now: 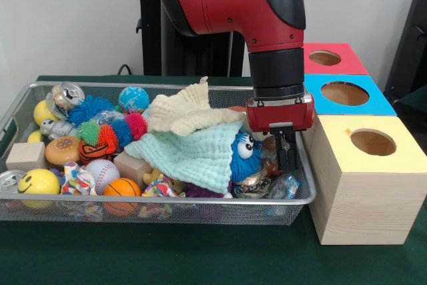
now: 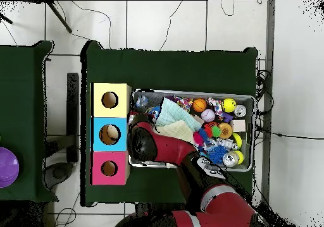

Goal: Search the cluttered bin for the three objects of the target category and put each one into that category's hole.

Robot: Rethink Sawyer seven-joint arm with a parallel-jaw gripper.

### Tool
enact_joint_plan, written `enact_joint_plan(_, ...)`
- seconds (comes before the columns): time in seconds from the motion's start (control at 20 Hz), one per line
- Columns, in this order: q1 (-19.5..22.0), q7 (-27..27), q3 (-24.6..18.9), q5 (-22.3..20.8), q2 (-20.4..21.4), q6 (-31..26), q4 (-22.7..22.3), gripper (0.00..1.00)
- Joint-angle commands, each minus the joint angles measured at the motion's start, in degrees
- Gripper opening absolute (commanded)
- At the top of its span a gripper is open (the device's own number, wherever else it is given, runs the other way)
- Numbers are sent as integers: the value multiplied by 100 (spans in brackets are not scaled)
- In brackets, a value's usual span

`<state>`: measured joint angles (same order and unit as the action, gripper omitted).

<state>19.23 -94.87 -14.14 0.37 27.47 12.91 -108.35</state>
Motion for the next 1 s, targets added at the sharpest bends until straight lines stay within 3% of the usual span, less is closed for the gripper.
enact_joint_plan(0.05, -23, -1386, 127, 300, -97, 89, -100, 0)
enact_joint_plan(1.0, -24, -1356, 116, 250, -91, 82, -56, 0)
